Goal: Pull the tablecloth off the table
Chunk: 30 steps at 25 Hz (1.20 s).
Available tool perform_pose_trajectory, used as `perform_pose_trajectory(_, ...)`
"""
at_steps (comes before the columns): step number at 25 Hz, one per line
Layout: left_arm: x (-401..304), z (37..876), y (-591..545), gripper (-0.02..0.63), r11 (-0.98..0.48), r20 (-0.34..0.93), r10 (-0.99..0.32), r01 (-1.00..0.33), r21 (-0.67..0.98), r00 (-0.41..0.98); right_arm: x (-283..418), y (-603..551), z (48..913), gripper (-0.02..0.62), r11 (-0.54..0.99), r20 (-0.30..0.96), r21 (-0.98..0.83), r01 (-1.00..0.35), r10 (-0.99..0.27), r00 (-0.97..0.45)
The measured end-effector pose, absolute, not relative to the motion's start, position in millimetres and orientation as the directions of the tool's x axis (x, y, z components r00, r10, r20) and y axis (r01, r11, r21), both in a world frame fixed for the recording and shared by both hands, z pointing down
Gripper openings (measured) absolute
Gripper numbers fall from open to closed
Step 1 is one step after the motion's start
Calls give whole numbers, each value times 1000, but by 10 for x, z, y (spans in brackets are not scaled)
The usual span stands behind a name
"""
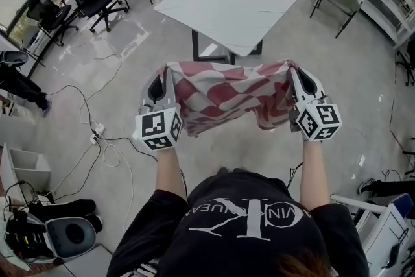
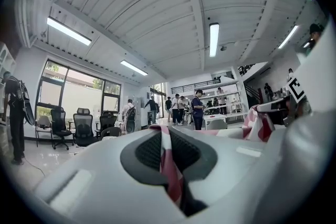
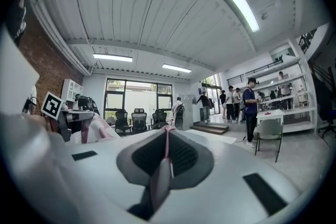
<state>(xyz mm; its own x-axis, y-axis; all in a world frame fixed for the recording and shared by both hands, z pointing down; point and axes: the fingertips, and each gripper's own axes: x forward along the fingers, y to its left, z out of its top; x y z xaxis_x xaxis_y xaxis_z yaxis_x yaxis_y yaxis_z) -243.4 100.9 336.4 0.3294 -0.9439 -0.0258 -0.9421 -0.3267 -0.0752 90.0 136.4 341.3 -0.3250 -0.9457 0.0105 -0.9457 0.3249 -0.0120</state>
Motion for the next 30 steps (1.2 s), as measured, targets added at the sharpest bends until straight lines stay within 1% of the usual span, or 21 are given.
perform_pose_trajectory(8,-2489,3307,986,17,-323,-22,-945,-944,-68,326,857,1300,3313,23,319,1,-13,-948,-948,-319)
perform_pose_trajectory(30,-2369,3499,975,17,-329,-1,-944,-942,-59,330,985,1312,3537,23,318,10,-27,-948,-948,-318)
